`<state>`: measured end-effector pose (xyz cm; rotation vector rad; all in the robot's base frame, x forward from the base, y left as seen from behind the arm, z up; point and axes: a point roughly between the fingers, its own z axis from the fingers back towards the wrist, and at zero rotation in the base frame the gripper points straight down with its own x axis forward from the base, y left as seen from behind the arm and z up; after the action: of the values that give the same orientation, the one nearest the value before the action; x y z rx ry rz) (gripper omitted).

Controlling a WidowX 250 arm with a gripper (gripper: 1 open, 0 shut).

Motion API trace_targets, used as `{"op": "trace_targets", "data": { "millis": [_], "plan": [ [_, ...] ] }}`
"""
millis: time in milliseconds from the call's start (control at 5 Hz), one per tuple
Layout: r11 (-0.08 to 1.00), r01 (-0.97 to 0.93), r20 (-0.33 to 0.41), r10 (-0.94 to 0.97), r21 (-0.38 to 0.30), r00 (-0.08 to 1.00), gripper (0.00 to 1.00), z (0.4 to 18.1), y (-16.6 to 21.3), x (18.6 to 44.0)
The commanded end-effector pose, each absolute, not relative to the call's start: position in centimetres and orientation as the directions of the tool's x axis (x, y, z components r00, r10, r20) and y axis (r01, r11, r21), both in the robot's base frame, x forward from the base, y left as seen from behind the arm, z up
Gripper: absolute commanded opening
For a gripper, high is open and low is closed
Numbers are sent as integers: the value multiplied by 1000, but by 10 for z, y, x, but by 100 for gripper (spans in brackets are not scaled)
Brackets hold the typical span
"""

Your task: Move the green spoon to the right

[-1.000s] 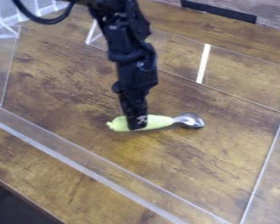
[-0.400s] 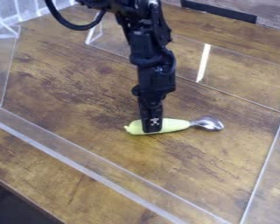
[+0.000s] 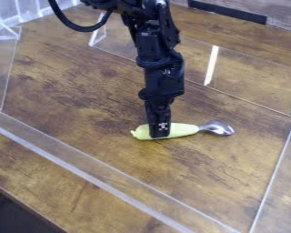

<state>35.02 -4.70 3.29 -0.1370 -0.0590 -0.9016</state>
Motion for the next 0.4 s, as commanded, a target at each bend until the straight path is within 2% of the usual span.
{"op": "trace_targets", "data": {
  "millis": [0, 200],
  "plan": [
    [580, 812, 148, -798, -73, 583, 0, 40, -66, 361],
    [564, 822, 150, -809, -79, 569, 0, 41, -69, 366]
  ]
}}
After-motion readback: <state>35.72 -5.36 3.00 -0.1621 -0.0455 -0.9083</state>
